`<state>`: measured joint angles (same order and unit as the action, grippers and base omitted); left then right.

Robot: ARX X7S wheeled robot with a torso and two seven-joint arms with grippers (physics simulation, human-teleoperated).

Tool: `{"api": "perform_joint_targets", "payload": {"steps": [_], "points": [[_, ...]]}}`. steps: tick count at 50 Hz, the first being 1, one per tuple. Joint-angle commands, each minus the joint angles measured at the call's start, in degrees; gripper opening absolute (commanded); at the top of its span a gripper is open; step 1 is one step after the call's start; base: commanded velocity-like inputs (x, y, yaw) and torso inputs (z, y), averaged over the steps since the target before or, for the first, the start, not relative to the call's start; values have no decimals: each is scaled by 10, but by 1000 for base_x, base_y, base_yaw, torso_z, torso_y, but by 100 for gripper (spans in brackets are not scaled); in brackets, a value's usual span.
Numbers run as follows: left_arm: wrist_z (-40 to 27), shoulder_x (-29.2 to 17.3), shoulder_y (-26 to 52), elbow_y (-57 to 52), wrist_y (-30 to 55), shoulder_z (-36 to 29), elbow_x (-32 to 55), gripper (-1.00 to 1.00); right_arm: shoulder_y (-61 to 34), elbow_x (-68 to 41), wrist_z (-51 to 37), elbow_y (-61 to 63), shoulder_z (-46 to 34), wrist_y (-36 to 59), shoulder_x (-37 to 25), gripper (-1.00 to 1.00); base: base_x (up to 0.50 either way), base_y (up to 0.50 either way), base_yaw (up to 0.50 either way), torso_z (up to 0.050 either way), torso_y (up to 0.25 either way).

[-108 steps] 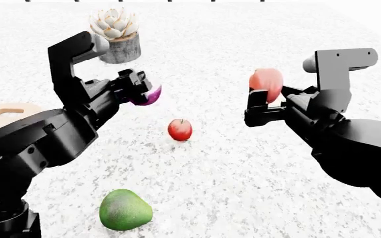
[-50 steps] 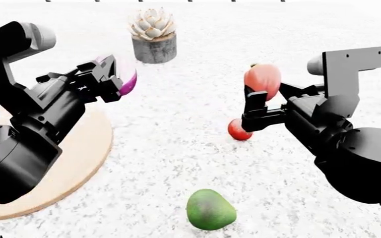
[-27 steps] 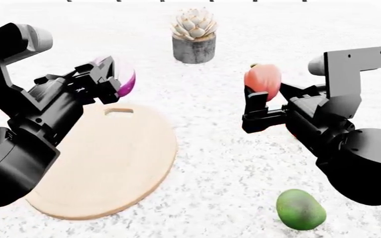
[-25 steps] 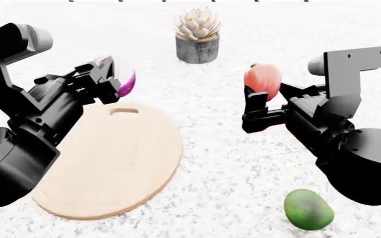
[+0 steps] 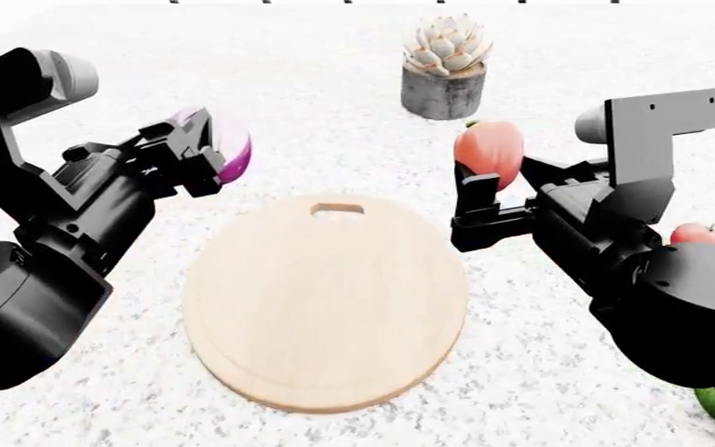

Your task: Place the avocado, onion, tomato and bell pepper on the cutting board.

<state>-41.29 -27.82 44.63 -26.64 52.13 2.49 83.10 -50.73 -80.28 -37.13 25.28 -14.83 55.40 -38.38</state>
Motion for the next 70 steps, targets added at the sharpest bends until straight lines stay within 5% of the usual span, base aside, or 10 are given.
{"api": "perform_joint_targets", "payload": {"steps": [1, 24, 48, 70], "points": [[11, 2, -5, 7, -11, -3, -9, -100, -3, 2, 2, 1, 5, 3, -4, -100, 0, 0, 0, 0, 0], [34, 4, -18, 33, -23, -15, -36, -100, -100, 60, 73, -64, -81, 37, 44, -100, 0, 0, 0, 0, 0], [40, -3, -32, 36, -34, -11, -44, -100, -203, 230, 221, -272, -235, 11, 132, -100, 0, 0, 0, 0, 0], [44, -6, -37, 40, -41, -13, -48, -100, -201, 271, 254, -364, -276, -13, 165, -100, 0, 0, 0, 0, 0]]}}
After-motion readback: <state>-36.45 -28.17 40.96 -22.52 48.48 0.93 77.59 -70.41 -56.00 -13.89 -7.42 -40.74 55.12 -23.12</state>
